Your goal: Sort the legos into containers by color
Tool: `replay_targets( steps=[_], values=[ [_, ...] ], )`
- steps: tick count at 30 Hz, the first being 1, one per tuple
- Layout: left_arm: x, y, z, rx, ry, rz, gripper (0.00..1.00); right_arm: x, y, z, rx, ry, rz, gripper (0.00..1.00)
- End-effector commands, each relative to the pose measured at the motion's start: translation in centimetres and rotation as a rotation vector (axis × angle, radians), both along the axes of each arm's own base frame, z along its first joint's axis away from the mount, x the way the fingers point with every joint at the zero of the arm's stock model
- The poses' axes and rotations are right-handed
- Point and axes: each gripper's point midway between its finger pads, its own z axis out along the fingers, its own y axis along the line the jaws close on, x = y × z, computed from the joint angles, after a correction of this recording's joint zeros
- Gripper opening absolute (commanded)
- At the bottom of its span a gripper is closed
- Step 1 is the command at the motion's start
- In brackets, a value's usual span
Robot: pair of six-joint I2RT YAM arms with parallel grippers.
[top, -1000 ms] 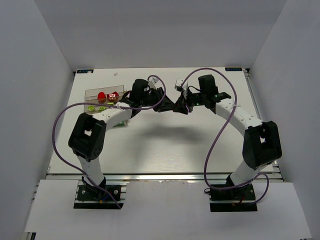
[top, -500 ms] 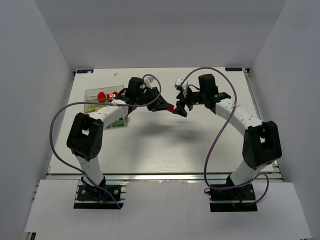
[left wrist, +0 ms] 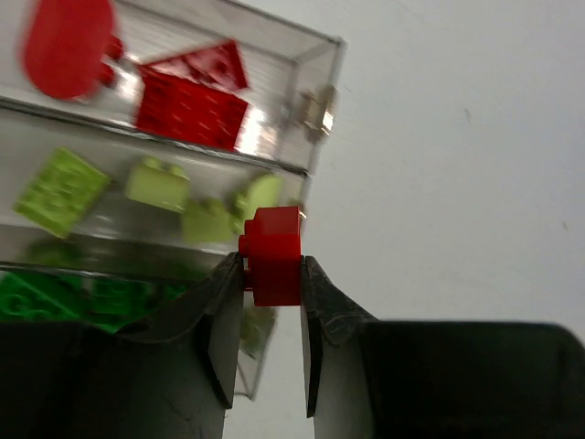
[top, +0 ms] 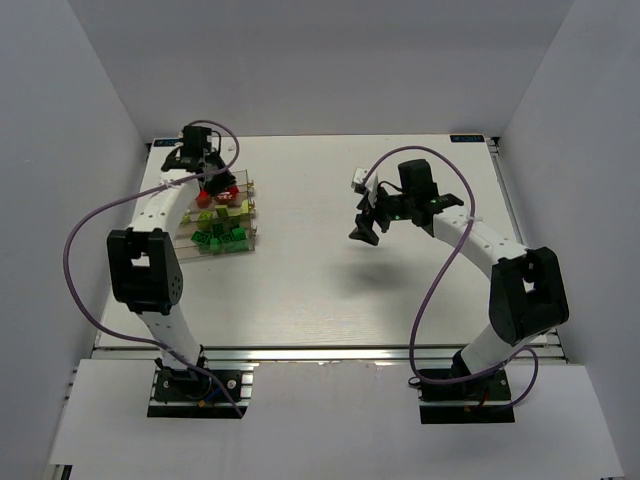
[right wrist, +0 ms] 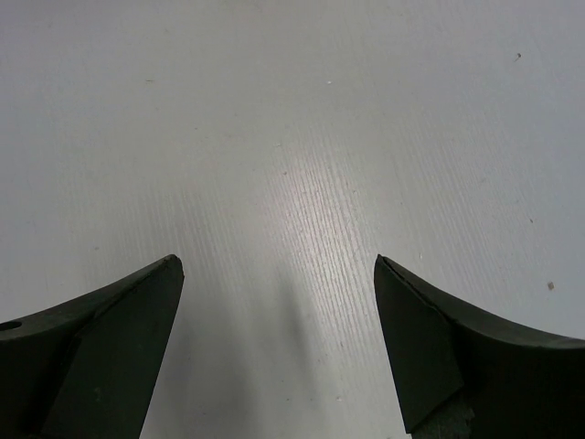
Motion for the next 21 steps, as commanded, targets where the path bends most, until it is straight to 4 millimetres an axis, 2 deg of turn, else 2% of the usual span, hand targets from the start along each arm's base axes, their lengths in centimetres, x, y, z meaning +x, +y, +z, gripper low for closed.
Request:
replay_targets(
  steps=[1,3,4,6,7,10,14,16,19,20,21],
  values=[
    [0.6,6.1,0.7,0.168,0.021,0.111,0.0,-0.2,0.0,2.0,0.029,-0.041,0.006,0.89],
    [1.2,7.0,-0.1,0.189,0.05,0.122,0.0,-0.3,0.0,2.0,0.029,-0.041,0.006,0.89],
    [1.9,7.9,0.7,0.22,0.032,0.139,0.0,-0.3,0.0,1.9,0.028,-0.041,0.006,0.89],
    [2.5,8.6,0.7,0.246,0.027,0.155,0.0,-0.4,-0.1,1.9,0.029,-0.037,0.004,0.89],
    [2.7,10.7,0.9,0.266,0.022,0.2,0.0,-0.4,0.0,1.9,0.03,-0.038,0.006,0.89],
    [3.2,12.7,0.5,0.291,0.029,0.245,0.0,-0.5,-0.1,1.8,0.031,-0.034,0.005,0.89],
    [3.4,14.5,-0.8,0.297,0.047,0.288,0.0,-0.4,-0.1,1.9,0.03,-0.039,0.002,0.89],
    [3.9,15.0,-0.8,0.293,0.027,0.308,0.0,-0.4,-0.1,1.8,0.028,-0.036,0.001,0.9],
    [4.4,15.5,-0.7,0.283,0.0,0.339,0.22,-0.3,-0.1,1.9,0.032,-0.035,-0.004,0.89],
    [4.6,15.6,-0.6,0.286,-0.006,0.35,0.38,-0.3,-0.1,2.0,0.033,-0.035,-0.005,0.89],
    [4.6,15.7,-0.5,0.289,-0.009,0.356,0.45,-0.3,-0.1,2.0,0.032,-0.036,-0.006,0.89]
  ],
)
